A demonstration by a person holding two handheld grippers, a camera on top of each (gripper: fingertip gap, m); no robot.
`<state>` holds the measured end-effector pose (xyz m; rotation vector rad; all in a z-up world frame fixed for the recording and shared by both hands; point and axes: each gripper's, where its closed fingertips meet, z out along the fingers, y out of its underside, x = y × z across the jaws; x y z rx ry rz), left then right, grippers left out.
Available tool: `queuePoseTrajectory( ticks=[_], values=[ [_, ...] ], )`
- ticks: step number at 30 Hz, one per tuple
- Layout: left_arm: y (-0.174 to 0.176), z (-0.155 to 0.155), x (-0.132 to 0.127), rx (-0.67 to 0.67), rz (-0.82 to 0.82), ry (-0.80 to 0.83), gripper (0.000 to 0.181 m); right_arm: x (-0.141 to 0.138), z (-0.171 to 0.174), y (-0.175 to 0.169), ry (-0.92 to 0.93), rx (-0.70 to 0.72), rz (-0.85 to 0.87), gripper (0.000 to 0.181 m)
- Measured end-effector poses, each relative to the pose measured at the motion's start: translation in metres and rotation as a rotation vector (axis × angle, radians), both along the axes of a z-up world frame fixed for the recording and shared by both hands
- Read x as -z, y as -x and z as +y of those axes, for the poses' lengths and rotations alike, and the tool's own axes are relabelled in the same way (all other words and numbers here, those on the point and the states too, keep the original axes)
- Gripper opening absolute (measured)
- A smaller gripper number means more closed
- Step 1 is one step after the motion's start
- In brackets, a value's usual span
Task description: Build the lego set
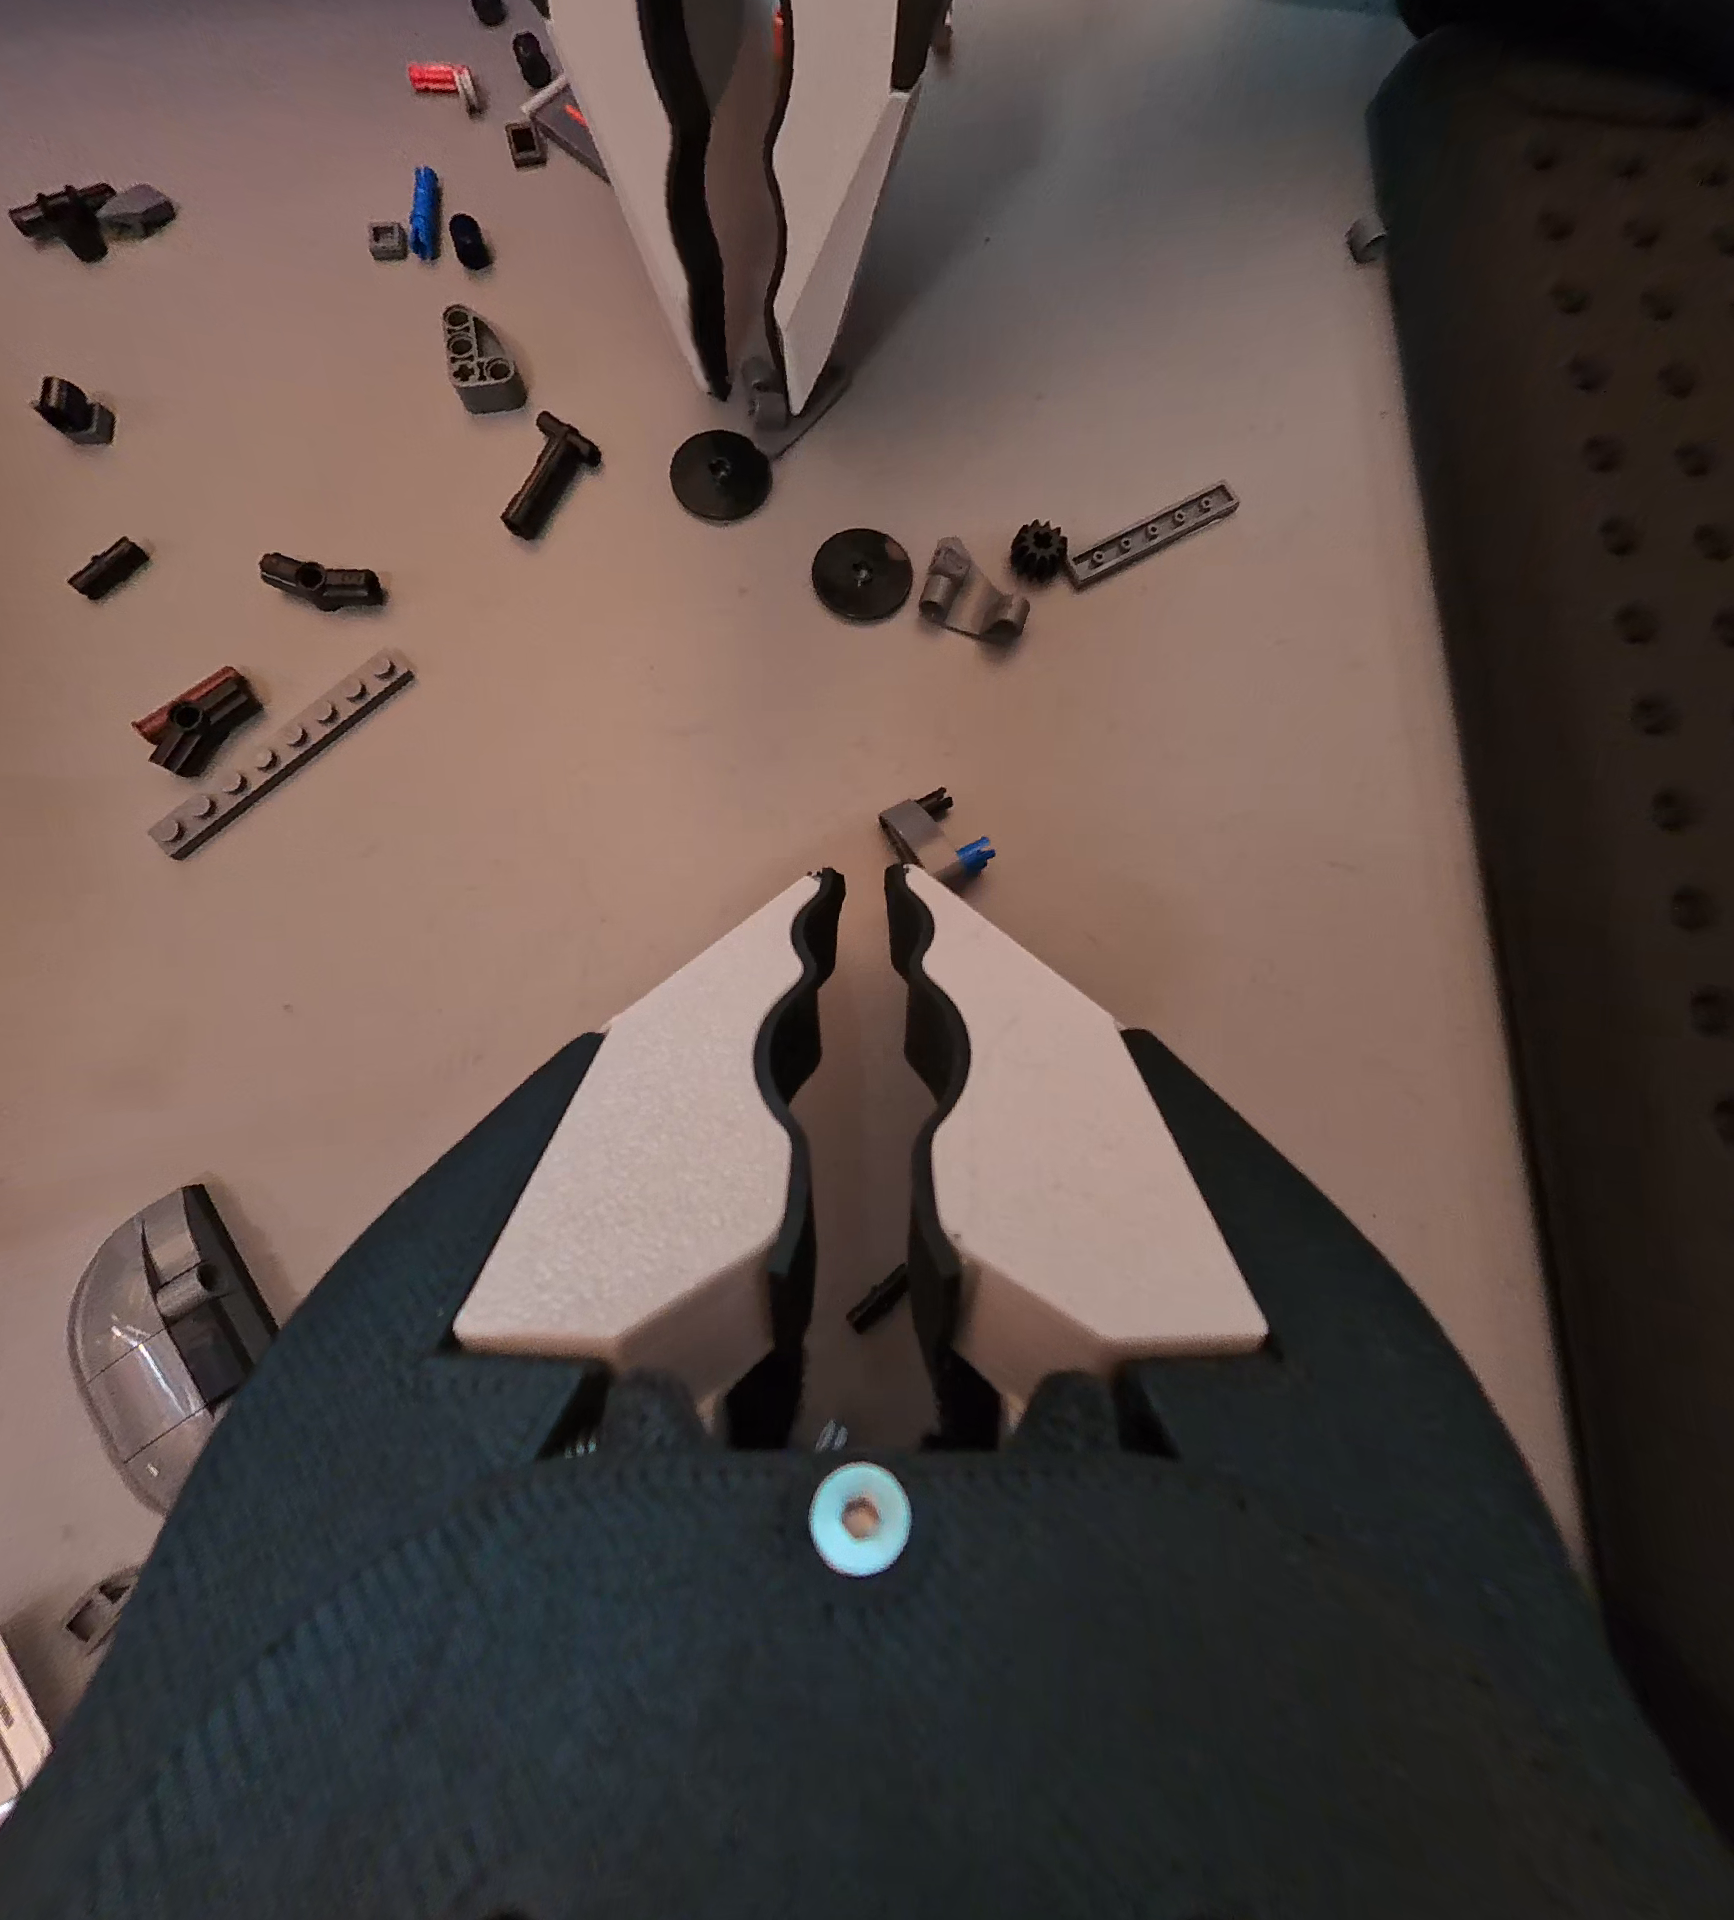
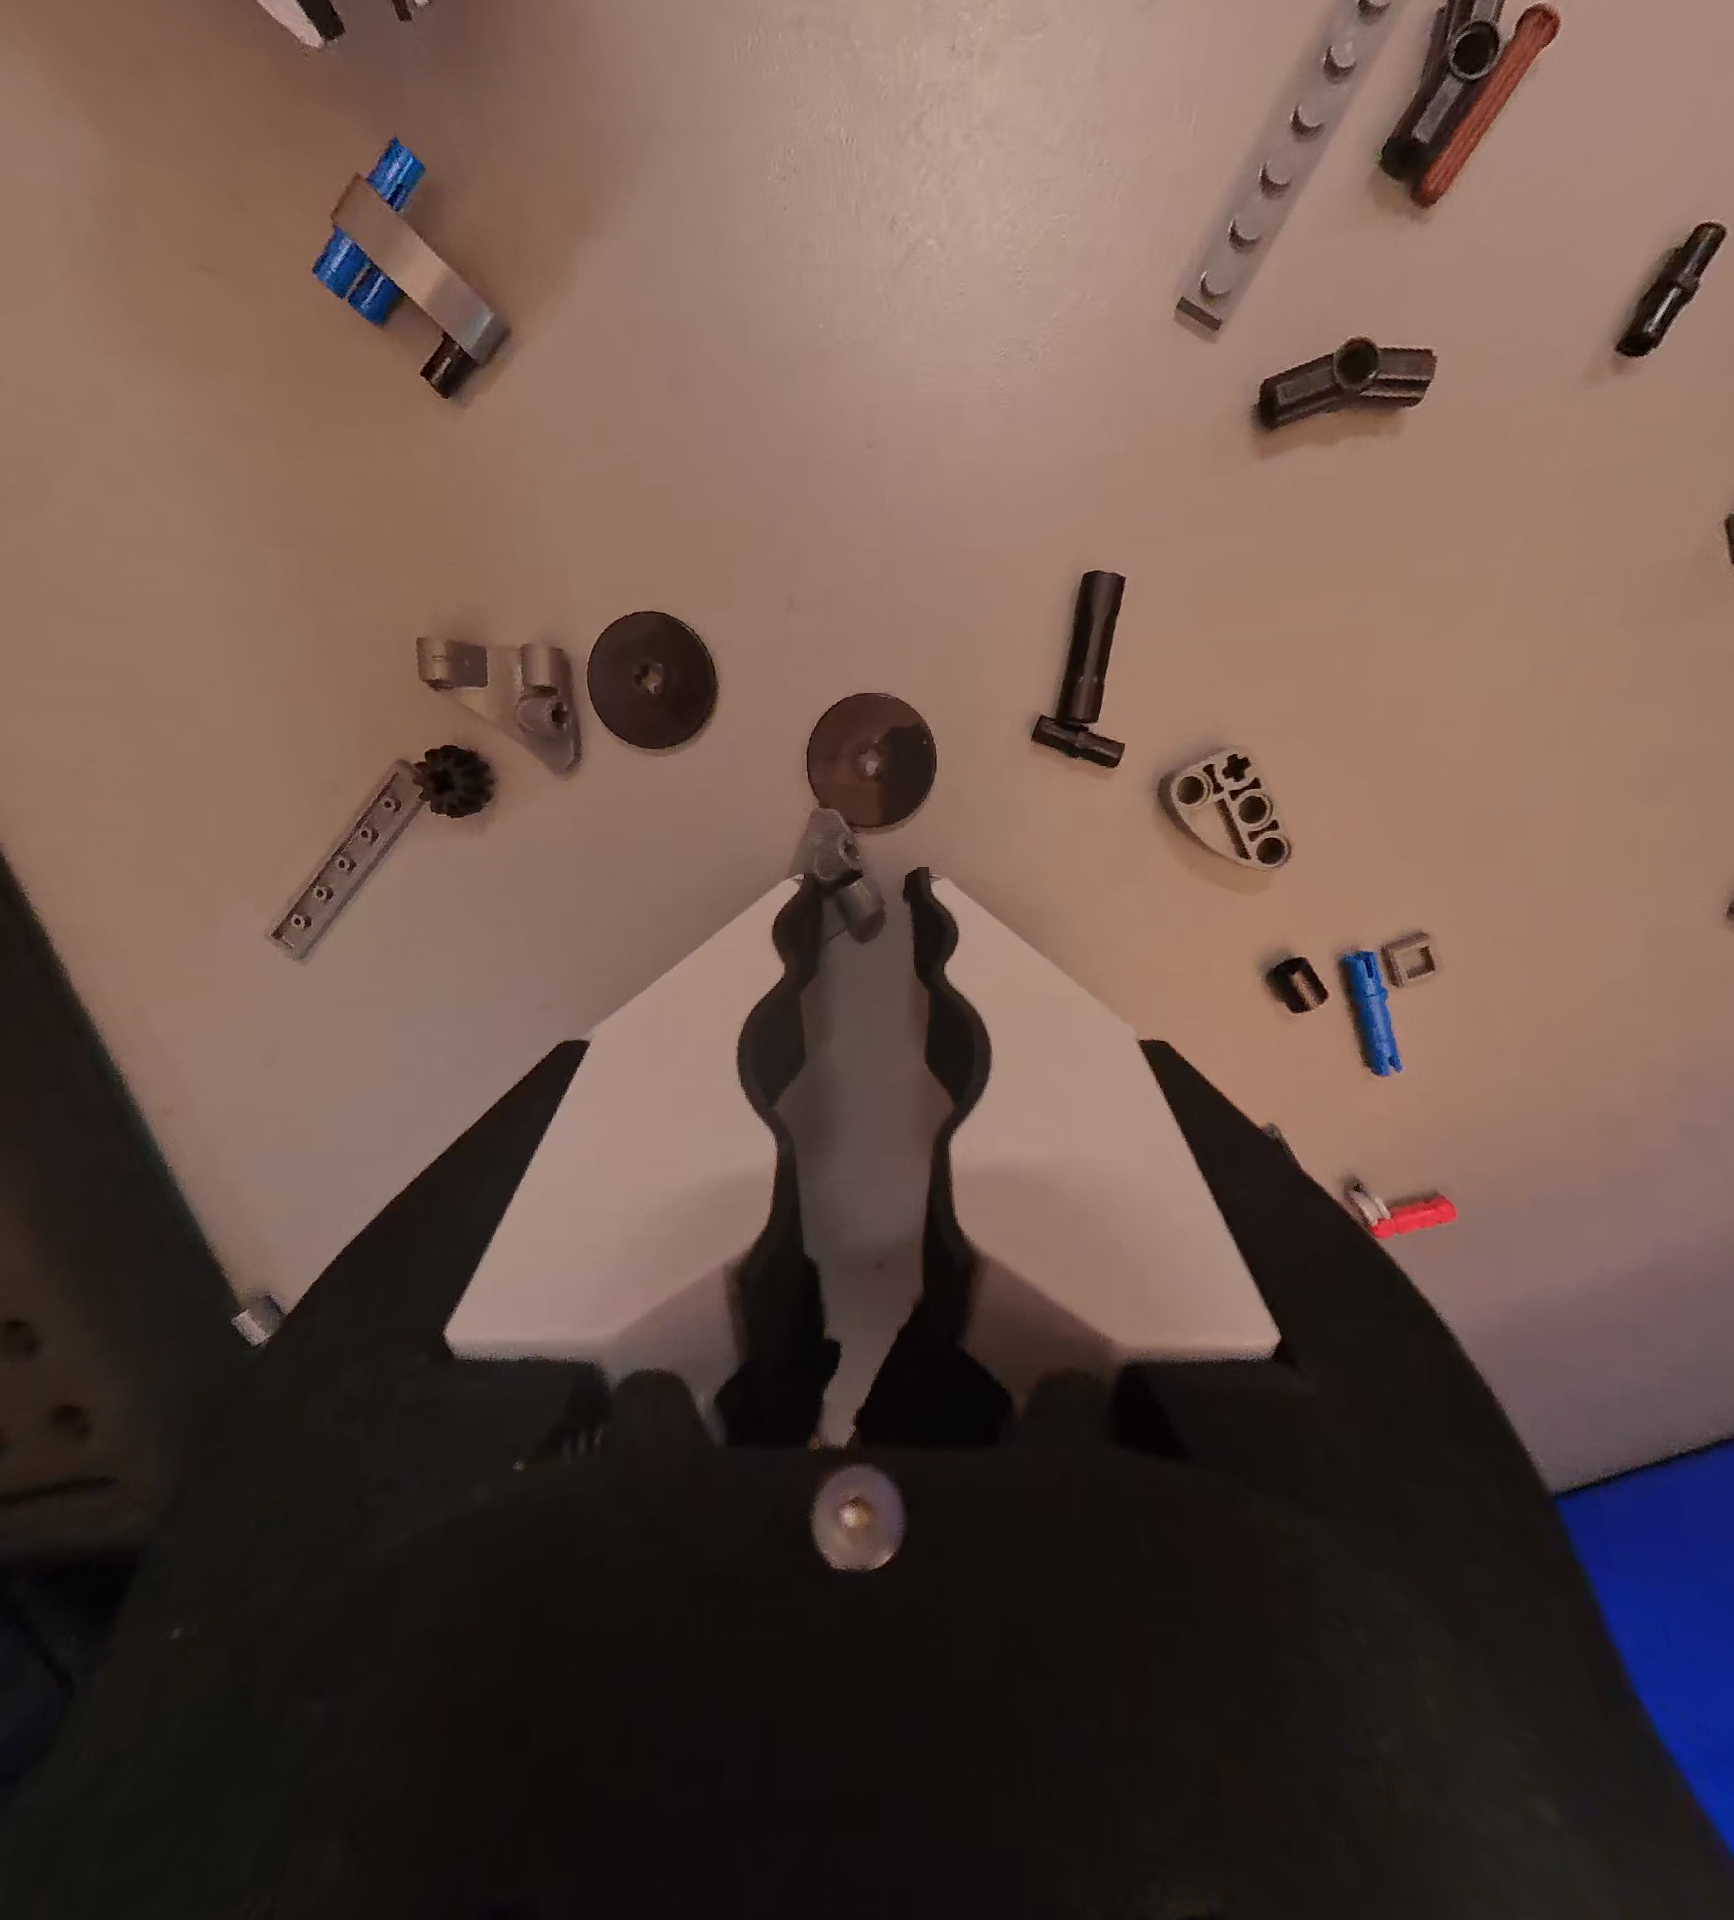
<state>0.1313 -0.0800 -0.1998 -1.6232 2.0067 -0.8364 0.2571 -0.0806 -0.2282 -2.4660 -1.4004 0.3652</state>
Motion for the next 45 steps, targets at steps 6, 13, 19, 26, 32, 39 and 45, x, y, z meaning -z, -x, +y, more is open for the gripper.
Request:
queuePoseTrajectory(
  ticks=[6,13,19,26,32,39,45],
  values=[
    [0.000,0.001,-0.002,-0.006,-0.009,-0.003,0.006,0.000,0.000,0.004,-0.015,-0.023,0.008,0.010],
    [0.000,0.002,-0.001,-0.008,-0.008,-0.001,0.006,0.000,0.003,0.005,-0.030,-0.018,0.005,0.017],
    [0.000,0.003,-0.002,-0.014,-0.012,0.000,0.005,0.000,0.001,0.006,-0.034,-0.035,0.001,0.007],
    [-0.001,0.005,-0.004,-0.022,-0.028,-0.008,0.005,-0.011,0.002,0.012,-0.052,-0.044,0.068,0.007],
    [-0.014,0.005,-0.019,-0.026,-0.107,-0.132,0.014,-0.043,0.003,0.037,-0.077,-0.053,0.308,0.007],
    [-0.028,0.008,-0.024,-0.035,-0.135,-0.350,0.026,-0.071,-0.001,0.063,-0.034,-0.070,0.554,0.007],
    [-0.037,0.004,-0.040,-0.025,-0.199,-0.486,0.025,-0.080,-0.008,0.076,0.015,-0.093,0.643,0.007]
  ],
)
